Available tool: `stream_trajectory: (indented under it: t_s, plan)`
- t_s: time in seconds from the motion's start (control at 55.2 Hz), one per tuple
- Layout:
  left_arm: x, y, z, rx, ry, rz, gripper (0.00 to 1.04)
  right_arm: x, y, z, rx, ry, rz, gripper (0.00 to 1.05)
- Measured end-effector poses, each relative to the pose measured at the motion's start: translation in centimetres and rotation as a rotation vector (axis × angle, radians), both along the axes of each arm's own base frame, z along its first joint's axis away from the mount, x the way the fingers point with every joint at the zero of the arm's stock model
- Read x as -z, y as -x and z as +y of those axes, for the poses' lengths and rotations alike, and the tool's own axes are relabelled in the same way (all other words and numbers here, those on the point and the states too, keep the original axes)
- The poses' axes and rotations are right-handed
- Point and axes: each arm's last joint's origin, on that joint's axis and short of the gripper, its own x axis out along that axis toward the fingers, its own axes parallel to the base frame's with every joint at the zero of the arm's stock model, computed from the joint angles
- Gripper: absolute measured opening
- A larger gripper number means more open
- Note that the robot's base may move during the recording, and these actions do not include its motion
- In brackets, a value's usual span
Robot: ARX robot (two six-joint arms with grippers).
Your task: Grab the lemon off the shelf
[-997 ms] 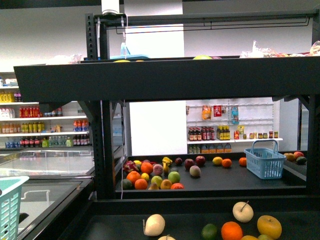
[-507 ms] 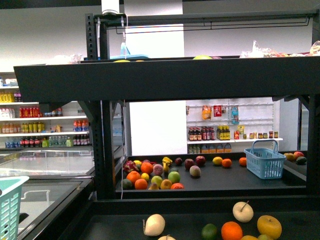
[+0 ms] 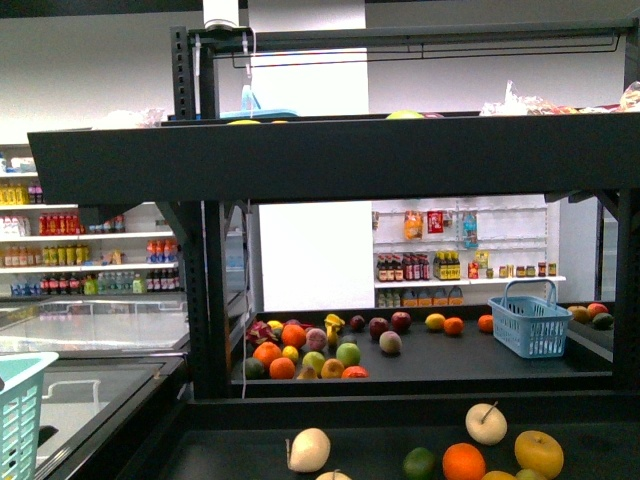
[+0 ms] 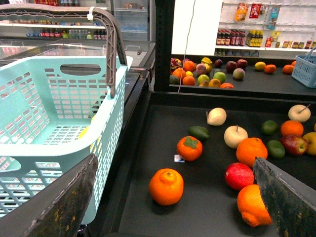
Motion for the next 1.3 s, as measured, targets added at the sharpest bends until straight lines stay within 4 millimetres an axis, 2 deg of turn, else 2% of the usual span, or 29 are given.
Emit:
stream_trajectory:
  t_s: [1.305]
  plan:
    - [0.0, 0.0, 0.0, 0.0, 0.0, 0.0, 0.97, 0.0, 0.0, 0.0, 0.0, 0.0, 0.0, 0.97]
